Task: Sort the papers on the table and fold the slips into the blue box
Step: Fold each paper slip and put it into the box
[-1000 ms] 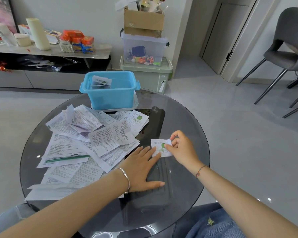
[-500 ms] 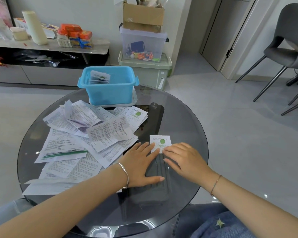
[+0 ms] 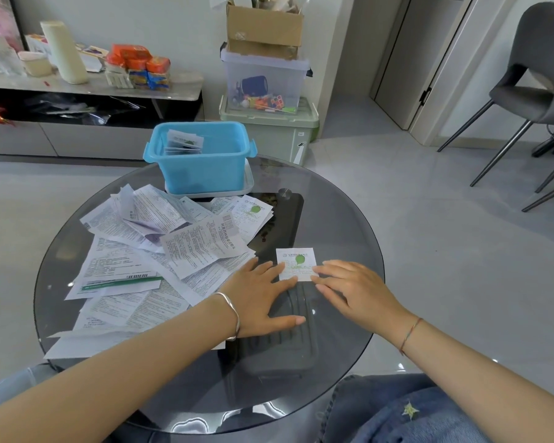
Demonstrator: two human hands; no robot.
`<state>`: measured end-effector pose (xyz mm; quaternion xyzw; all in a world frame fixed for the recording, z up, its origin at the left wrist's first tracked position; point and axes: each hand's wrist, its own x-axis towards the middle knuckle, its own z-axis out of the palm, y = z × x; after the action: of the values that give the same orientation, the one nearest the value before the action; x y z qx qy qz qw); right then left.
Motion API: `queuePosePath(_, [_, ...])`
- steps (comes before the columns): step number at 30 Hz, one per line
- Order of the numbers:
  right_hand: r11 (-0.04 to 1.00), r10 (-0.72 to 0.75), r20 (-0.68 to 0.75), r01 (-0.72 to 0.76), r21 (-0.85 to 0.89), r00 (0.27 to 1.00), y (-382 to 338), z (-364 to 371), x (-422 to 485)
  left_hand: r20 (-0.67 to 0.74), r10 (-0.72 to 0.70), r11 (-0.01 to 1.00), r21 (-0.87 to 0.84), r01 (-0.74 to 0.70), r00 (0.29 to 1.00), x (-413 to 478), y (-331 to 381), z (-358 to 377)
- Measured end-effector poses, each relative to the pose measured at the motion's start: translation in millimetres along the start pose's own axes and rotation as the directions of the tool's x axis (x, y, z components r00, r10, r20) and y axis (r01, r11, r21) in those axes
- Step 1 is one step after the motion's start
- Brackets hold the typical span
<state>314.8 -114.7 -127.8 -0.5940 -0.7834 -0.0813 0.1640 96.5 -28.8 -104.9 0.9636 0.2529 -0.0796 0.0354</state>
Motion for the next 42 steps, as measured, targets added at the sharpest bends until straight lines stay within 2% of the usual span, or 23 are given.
queuePosePath(6, [0.998, 0.025, 0.007, -0.025, 0.05, 1.0, 0, 0, 2, -0.003, 0.022, 0.999, 0.035, -0.022, 1.0, -12, -8, -4])
queuePosePath(16, [0.999, 0.013, 0.014, -0.013, 0.033, 1.0, 5, 1, 1, 0.03, 0.054, 0.995, 0.086, -0.057, 0.998, -12, 3, -8])
queuePosePath(20, [0.999, -0.037, -0.005, 0.037, -0.014, 0.999, 3, 2, 7, -0.017, 0.049, 0.999, -0.001, -0.049, 0.999, -10, 0, -1])
queuePosePath(23, [0.986, -0.134, -0.042, 0.129, -0.106, 0.99, 3, 4, 18, -0.06, 0.028, 0.998, -0.056, -0.031, 0.998, -2, -3, 1])
queuePosePath(28, [0.957, -0.262, -0.025, 0.257, -0.136, 0.965, 1, 8, 30, -0.035, -0.011, 0.981, -0.195, 0.004, 0.999, 6, -3, -2])
queuePosePath(32, [0.944, -0.284, -0.023, 0.276, -0.179, 0.958, 3, 10, 32, -0.047, -0.013, 0.986, -0.169, 0.005, 0.999, 9, -7, -5])
queuePosePath(38, [0.98, -0.189, -0.038, 0.186, -0.072, 0.981, 9, 9, 27, 0.024, 0.01, 0.99, -0.14, -0.006, 1.0, 9, -10, -3])
queuePosePath(40, [0.992, -0.017, -0.016, 0.019, 0.122, 1.0, 4, 6, 25, 0.034, 0.017, 0.988, -0.154, -0.012, 0.999, 6, -12, -4])
queuePosePath(42, [0.917, 0.22, 0.063, -0.228, 0.328, 0.974, 4, 5, 24, 0.026, 0.02, 0.984, -0.179, -0.015, 0.999, 3, -14, -4])
